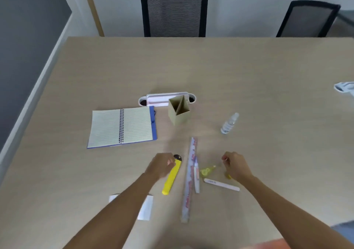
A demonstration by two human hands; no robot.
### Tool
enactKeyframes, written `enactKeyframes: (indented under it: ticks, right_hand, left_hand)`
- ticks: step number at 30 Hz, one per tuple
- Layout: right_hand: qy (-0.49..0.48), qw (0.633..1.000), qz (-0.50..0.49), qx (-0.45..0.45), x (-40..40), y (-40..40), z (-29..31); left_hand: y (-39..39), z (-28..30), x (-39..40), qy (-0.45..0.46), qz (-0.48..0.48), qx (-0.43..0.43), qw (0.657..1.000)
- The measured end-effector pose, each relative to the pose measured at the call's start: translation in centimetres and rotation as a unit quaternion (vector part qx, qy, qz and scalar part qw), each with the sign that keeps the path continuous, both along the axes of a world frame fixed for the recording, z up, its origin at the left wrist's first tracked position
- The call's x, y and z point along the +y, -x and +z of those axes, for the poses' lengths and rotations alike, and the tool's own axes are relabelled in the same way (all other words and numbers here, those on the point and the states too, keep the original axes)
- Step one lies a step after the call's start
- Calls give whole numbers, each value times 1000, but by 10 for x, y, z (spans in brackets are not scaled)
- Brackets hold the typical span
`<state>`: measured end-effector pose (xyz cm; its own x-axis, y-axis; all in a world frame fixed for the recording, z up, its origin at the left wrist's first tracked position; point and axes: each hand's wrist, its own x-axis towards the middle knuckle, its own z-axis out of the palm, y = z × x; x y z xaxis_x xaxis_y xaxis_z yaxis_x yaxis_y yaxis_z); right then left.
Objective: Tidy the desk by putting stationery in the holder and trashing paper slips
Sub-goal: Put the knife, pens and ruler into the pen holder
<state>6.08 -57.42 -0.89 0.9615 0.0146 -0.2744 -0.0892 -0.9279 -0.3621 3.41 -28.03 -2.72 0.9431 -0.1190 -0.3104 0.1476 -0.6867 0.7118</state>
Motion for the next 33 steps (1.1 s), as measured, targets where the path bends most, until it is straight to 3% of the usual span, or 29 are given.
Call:
enactKeyframes:
  ticks: [5,10,16,20,23,28,30,33]
  right_hand:
    - [-18,998,55,-14,-48,21,-9]
    - [-21,972,233,-34,-29,9,-15]
    - [85,921,381,-15,6,-10,-27]
    - [82,902,423,-29,6,-21,-33]
    - [23,918,395,-18,4,-34,-27]
    - [-225,951,189,-100,35,-85,15]
    - [-304,938,95,-138,60,-114,36]
    - [-360,922,27,-139,95,-155,51]
  left_hand:
    - [13,-5,-102,-100,11,68,993]
    - [3,2,-132,-220,19,79,972]
    - [13,-1,-121,-248,20,151,957]
    - [-2,20,-99,-149,109,115,976]
    - [-42,65,-67,-85,204,15,975]
    - [-125,140,-19,-10,311,-219,925]
    - [-150,146,-15,9,303,-253,919]
    - [-177,126,-13,0,278,-233,932]
